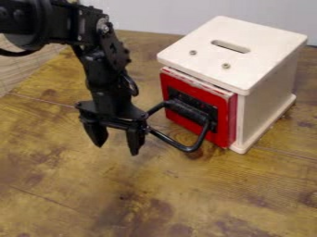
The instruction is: Close the drawer
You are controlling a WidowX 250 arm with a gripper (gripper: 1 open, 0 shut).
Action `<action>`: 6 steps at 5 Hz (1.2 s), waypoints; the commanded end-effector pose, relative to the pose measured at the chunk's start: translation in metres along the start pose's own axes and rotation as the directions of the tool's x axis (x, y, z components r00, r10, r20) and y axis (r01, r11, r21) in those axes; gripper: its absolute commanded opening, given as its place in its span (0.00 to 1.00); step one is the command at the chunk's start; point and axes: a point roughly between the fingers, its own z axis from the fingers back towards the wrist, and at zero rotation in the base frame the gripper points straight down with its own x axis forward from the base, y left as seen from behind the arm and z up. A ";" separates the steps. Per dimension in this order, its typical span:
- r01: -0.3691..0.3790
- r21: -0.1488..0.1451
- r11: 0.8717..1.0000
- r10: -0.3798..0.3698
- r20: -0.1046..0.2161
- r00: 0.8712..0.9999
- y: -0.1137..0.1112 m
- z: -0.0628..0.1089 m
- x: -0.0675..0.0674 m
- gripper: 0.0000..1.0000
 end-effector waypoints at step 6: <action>-0.014 0.003 1.000 0.013 0.136 0.991 0.006 0.047 0.011 1.00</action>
